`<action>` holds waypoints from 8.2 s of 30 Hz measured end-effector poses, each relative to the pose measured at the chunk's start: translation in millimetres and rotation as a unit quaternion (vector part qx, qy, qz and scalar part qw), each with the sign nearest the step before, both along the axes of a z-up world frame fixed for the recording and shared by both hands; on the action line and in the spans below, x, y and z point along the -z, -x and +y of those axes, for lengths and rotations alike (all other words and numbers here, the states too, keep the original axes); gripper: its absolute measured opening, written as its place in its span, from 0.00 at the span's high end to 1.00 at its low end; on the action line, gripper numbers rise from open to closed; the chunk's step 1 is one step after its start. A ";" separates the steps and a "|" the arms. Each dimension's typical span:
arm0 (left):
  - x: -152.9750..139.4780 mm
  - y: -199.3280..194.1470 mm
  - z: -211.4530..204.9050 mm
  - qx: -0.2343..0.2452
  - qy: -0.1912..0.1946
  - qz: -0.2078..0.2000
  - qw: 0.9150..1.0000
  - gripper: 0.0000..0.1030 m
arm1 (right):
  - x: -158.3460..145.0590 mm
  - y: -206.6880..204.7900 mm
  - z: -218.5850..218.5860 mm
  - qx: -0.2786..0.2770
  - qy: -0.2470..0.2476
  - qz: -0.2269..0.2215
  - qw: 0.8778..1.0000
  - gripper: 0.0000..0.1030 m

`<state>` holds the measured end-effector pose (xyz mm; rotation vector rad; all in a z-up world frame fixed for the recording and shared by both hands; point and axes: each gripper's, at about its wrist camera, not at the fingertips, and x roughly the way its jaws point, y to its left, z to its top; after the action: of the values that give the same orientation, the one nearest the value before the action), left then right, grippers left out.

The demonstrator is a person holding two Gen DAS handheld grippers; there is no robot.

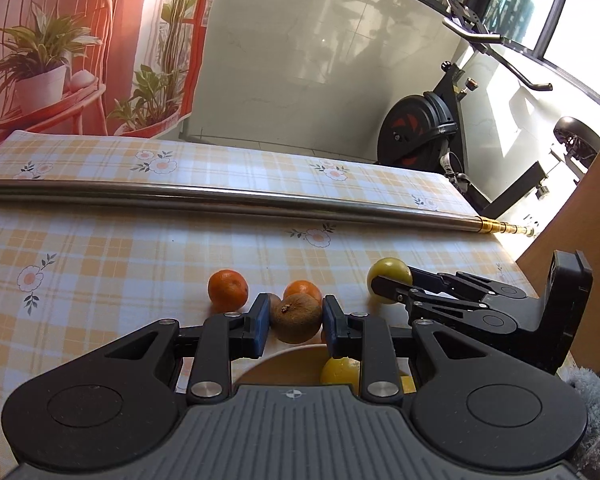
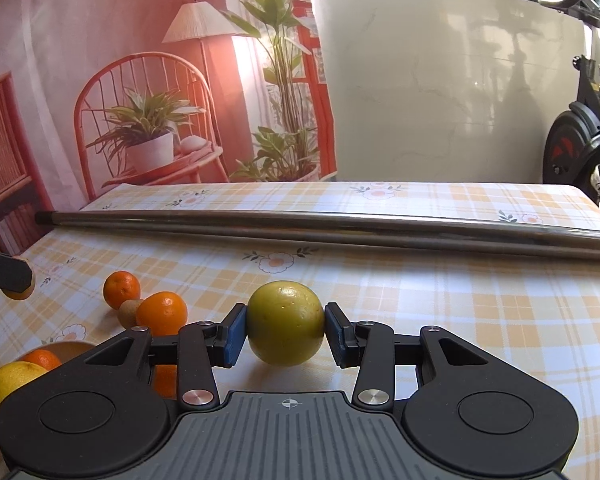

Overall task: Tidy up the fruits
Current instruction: 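Grasp and lift the citrus with the right gripper while the left lifts the kiwi, then lower the citrus into the bowl with the right gripper while the left drops the kiwi in, then move both grippers from the bowl toward the oranges left on the table, then grasp an orange with the right gripper while the left grasps another orange, then carry both oranges over the bowl and release them with both grippers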

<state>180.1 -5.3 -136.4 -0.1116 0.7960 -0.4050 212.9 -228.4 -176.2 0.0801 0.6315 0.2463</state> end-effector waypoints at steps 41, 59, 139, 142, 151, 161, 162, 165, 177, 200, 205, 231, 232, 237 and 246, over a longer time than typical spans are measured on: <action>59.8 80.7 25.5 0.021 -0.039 0.090 0.995 0.72 | -27.9 138.7 60.0 -0.055 -0.024 0.097 0.993 0.63; 62.2 80.0 23.4 0.018 -0.061 0.062 0.996 0.71 | -20.7 136.5 60.7 -0.054 -0.013 0.104 0.993 0.63; -14.0 -35.2 61.5 -0.038 -0.012 -0.005 0.999 0.57 | -4.3 -32.5 46.2 -0.031 -0.066 0.199 0.977 0.68; -6.0 -40.7 56.4 -0.027 -0.013 0.007 1.000 0.57 | -6.8 -26.2 41.8 -0.024 -0.064 0.179 0.982 0.68; 21.1 -60.2 38.1 -0.016 0.001 0.052 0.999 0.58 | -12.0 -1.5 23.8 0.008 -0.051 0.127 0.991 0.68; 44.6 -86.5 34.0 -0.058 0.050 0.091 0.993 0.58 | -10.2 13.1 13.5 0.022 -0.070 0.109 0.991 0.68; 46.7 -89.2 33.2 -0.064 0.054 0.097 0.992 0.57 | -10.3 14.6 12.3 0.023 -0.074 0.108 0.991 0.68; 54.3 -95.3 30.8 -0.079 0.061 0.112 0.989 0.57 | -10.7 18.6 9.1 0.028 -0.083 0.105 0.991 0.68; 74.0 -102.0 23.8 -0.094 0.069 0.126 0.985 0.65 | -15.2 37.2 5.8 0.037 -0.103 0.099 0.989 0.68; 11.4 17.5 31.1 -0.002 0.023 0.012 1.000 0.67 | -53.2 80.2 33.8 0.006 -0.095 0.060 0.994 0.68; 12.1 43.0 31.4 0.016 0.029 0.009 0.999 0.67 | -61.8 89.5 41.2 -0.005 -0.091 0.054 0.994 0.68; 42.4 85.2 11.2 0.078 -0.029 0.015 0.996 0.67 | -43.4 104.1 76.4 -0.057 -0.058 0.082 0.993 0.68; 42.8 85.1 11.1 0.077 -0.030 0.016 0.996 0.67 | -43.4 104.1 77.0 -0.057 -0.057 0.082 0.993 0.68; 43.1 83.9 10.7 0.076 -0.031 0.019 0.996 0.67 | -43.0 104.2 77.3 -0.057 -0.057 0.081 0.993 0.68; 46.5 82.1 8.8 0.074 -0.032 0.023 0.996 0.67 | -43.4 103.6 77.9 -0.055 -0.054 0.080 0.994 0.68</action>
<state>98.0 3.5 -182.9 -0.0017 0.8641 -0.5177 109.3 -150.4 -132.8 0.1712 0.7836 0.3843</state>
